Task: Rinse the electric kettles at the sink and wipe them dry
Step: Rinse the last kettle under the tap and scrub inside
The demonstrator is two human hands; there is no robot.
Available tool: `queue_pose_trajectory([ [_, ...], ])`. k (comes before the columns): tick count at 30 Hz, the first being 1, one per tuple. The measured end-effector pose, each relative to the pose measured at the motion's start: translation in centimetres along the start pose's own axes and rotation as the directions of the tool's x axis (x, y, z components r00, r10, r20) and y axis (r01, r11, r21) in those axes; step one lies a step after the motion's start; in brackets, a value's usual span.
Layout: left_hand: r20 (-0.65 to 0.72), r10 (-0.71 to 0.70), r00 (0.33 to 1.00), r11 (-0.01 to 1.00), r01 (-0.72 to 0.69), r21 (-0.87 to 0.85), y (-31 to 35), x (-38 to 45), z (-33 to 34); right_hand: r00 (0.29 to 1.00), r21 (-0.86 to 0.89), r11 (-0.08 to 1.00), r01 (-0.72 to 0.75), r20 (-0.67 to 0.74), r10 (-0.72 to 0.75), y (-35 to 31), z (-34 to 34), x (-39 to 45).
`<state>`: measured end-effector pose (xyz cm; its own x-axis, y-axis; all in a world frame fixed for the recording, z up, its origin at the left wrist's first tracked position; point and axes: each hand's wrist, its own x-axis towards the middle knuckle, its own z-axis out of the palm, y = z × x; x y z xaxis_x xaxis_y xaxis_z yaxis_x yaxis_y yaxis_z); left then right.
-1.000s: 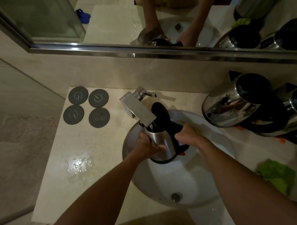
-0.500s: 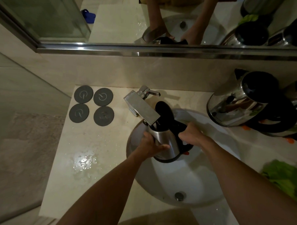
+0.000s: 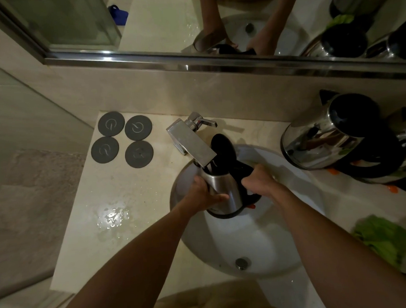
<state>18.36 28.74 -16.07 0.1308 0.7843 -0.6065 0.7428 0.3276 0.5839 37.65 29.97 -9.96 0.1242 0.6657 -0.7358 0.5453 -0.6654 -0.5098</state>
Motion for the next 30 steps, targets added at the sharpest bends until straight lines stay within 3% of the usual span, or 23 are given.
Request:
queue_pose_trajectory([
  [30, 0.012, -0.024, 1.0, 0.999, 0.024, 0.031, 0.21, -0.37, -0.08, 0.996, -0.026, 1.0, 0.007, -0.085, -0.009, 0.49, 0.66, 0.32],
])
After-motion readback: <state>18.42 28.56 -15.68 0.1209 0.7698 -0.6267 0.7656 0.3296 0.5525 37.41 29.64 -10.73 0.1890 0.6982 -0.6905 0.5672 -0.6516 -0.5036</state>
